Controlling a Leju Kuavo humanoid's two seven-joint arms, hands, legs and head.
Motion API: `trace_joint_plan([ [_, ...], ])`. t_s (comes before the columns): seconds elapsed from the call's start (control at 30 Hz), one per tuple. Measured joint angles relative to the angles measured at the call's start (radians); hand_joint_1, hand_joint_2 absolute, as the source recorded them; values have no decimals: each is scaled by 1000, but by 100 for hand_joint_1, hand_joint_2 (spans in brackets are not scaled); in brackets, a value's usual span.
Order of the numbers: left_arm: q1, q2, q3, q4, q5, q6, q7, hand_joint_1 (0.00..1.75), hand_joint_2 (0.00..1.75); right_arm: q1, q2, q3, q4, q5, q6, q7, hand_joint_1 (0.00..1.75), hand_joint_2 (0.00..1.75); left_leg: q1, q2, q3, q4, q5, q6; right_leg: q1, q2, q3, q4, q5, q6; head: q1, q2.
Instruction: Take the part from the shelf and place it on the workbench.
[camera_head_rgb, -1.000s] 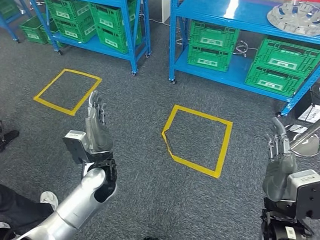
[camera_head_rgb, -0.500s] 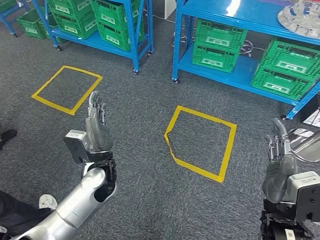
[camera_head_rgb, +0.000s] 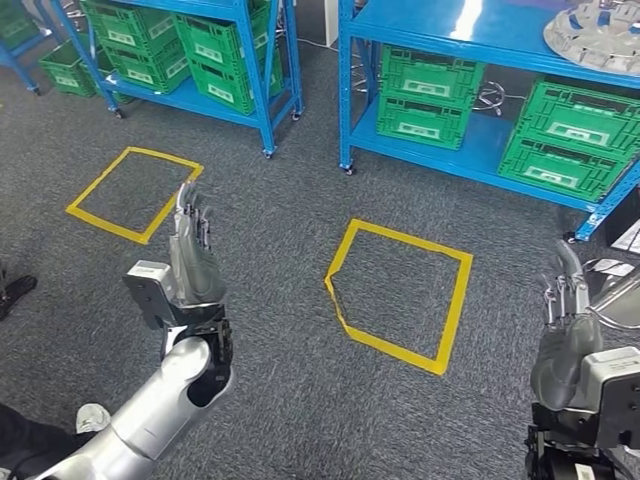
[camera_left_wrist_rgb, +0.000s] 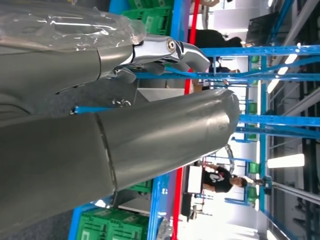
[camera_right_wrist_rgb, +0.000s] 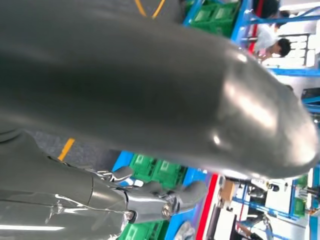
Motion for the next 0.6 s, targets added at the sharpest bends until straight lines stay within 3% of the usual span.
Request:
trace_joint_plan([
  [0.07, 5, 2, 0, -1, -1, 3, 0, 0, 0, 3, 0, 1, -1, 0, 1, 1, 0, 0, -2, 0, -90, 140, -38, 0, 5, 0, 9, 0, -10, -8, -2, 0],
  [0.1, 8, 3, 0, -1, -1, 3, 0, 0, 0, 6, 0, 1, -1, 0, 1, 2, 0, 0, -3, 0, -123, 175, -34, 3, 8, 1, 16, 0, -16, -11, -3, 0],
  [0.13, 11, 4, 0, -1, -1, 4, 0, 0, 0, 7, 0, 2, -1, 0, 2, 2, 0, 0, -6, 0, -135, 170, -10, 9, 11, 2, 24, 0, -23, -13, -4, 0],
  [0.2, 12, 6, 0, -2, -1, 4, 0, 0, 0, 8, 0, 2, -2, 0, 2, 2, 0, 0, -17, 0, -100, 45, 83, 29, 17, 4, 46, -1, -40, -14, -4, 0],
  [0.27, 11, 7, 0, -5, -1, 4, 0, 0, 0, 9, 0, 2, -2, 0, 2, 2, 0, 0, -31, 1, -46, -79, 135, 51, 20, 5, 60, -6, -54, -10, 0, 0],
  [0.37, 10, 10, 0, -11, -3, 4, 0, 0, 0, 11, 0, 2, -4, 0, 2, 2, 0, 0, -39, 1, -16, -133, 128, 65, 15, 5, 74, -13, -58, 3, -1, 0],
  [0.43, 10, 10, 0, -14, -3, 4, 0, 0, 0, 10, 0, 2, -7, 0, 2, 2, 0, 0, -31, -1, 11, -157, 123, 69, 15, 2, 73, 10, -60, 10, -3, 0],
  [0.5, 9, 10, 0, -17, -3, 5, -1, 0, 0, 7, 0, 1, -8, 0, 2, 2, 0, 0, -23, -1, 40, -176, 117, 68, 14, 0, 23, 104, -90, 17, 1, 0],
  [0.57, 8, 10, 0, -17, -1, 6, -2, 0, 0, 6, 0, 2, -9, 1, 2, 2, 0, 0, -19, -1, 57, -182, 106, 65, 7, 0, -59, 232, -136, 29, 5, 0],
  [0.6, 9, 10, 0, -17, 0, 8, -2, 0, 0, 6, 0, 2, -9, 1, 3, 3, 0, 0, -17, -1, 66, -181, 98, 61, 1, -1, -93, 268, -148, 36, 6, 0],
])
